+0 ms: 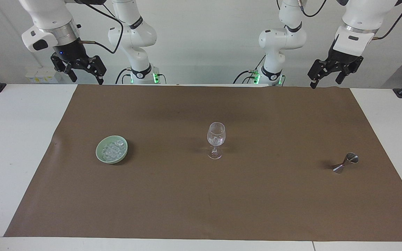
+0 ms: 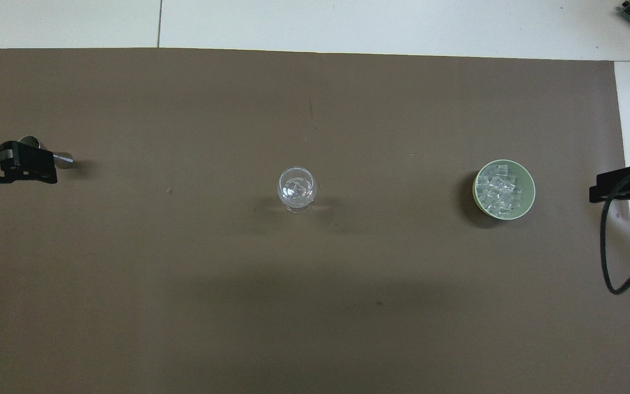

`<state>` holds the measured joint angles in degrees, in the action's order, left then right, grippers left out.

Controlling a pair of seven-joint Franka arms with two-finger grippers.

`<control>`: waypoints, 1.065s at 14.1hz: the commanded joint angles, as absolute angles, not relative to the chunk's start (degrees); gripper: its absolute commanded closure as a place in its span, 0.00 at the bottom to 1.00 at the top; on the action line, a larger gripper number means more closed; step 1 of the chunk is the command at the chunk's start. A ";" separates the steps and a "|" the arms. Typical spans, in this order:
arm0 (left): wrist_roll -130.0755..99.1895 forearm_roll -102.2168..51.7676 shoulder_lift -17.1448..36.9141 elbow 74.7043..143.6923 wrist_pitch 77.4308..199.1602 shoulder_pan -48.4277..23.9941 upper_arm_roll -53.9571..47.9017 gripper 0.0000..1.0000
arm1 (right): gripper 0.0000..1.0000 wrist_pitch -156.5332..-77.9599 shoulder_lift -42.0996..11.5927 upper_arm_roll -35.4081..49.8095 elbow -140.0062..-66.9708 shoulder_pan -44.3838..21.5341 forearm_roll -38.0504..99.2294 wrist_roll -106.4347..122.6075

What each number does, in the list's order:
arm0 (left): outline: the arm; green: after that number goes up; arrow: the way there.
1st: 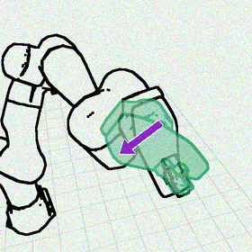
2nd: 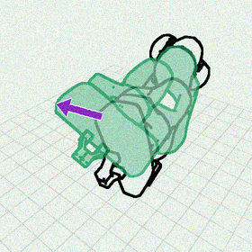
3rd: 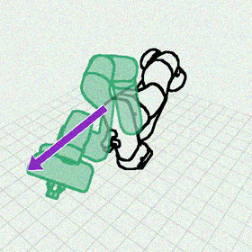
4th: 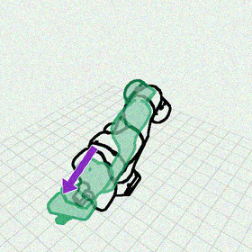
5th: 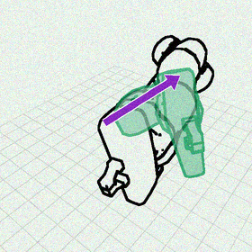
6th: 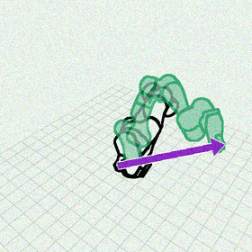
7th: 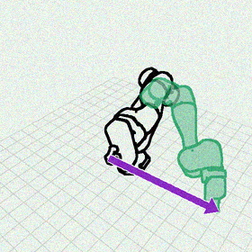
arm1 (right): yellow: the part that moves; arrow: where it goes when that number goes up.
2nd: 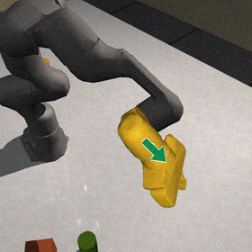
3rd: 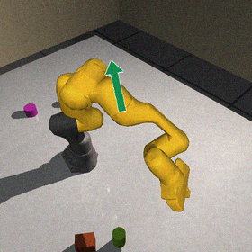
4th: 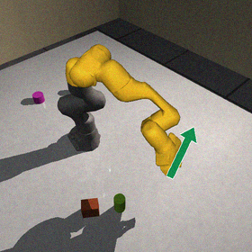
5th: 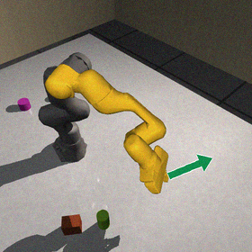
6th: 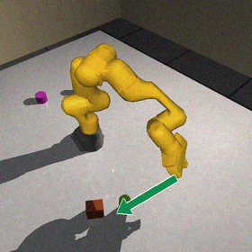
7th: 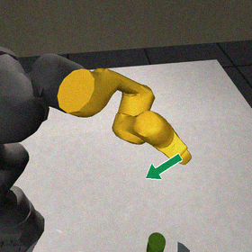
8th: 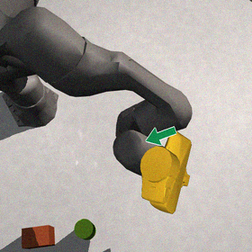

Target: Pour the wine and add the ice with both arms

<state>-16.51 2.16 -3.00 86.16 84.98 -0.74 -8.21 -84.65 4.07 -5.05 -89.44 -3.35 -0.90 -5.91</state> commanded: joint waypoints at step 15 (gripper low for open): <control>-15.56 -2.11 -4.22 87.28 83.58 0.17 -8.17 0.00 | 0.00 -85.61 5.45 -4.57 -91.23 -3.52 -0.26 -6.68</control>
<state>-16.46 -1.46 -3.02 86.26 83.80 -0.51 -8.17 -84.68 4.07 -4.79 -89.51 -3.65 -0.83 -5.96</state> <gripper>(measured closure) 0.000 0.000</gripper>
